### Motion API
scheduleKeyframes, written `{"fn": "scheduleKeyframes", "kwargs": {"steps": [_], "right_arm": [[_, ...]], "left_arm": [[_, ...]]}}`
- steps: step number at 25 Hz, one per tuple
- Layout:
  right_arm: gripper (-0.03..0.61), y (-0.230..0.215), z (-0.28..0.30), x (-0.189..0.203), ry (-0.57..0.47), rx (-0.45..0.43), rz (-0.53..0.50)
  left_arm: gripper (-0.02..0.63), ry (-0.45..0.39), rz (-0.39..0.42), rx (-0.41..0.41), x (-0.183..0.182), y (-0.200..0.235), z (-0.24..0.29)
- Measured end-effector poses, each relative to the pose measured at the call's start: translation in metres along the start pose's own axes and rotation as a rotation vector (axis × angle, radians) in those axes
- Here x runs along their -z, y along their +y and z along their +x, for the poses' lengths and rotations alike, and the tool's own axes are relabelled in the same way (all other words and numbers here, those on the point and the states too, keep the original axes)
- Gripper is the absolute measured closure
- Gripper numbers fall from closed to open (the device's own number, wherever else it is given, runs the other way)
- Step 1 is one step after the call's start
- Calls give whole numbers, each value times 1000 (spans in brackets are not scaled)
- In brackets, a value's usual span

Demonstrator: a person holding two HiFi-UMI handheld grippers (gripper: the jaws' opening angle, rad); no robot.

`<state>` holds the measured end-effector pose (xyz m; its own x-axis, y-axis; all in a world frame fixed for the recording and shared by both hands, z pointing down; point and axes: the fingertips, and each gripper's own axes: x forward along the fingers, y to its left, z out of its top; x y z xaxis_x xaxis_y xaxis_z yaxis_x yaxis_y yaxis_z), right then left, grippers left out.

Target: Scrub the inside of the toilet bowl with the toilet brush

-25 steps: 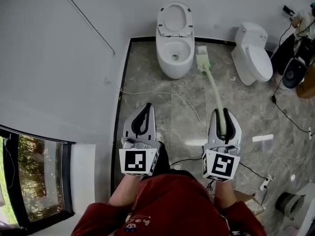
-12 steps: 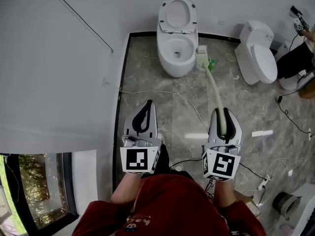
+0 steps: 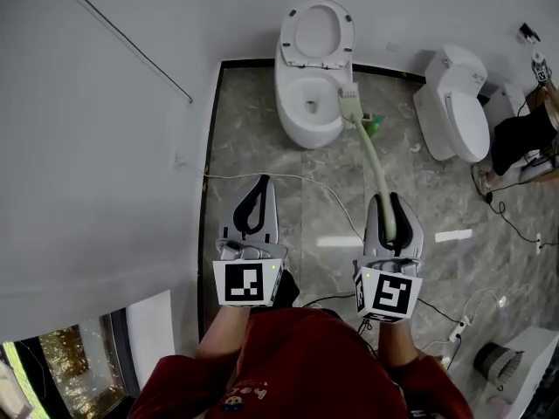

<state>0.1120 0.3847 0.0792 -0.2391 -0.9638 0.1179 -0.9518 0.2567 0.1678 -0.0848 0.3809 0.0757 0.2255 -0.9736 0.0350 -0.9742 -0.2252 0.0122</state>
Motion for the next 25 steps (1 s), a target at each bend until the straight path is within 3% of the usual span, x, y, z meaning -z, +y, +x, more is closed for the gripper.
{"fn": "scheduleKeyframes", "kwargs": {"steps": [11,25], "right_arm": [[459,38,66,-22,-19,26,-32],[459,26,119,-17,-40,37,12]], "left_arm": [[607,-52,9,16,-16,71,49],[607,-75,69,14,-23,83,95]]}}
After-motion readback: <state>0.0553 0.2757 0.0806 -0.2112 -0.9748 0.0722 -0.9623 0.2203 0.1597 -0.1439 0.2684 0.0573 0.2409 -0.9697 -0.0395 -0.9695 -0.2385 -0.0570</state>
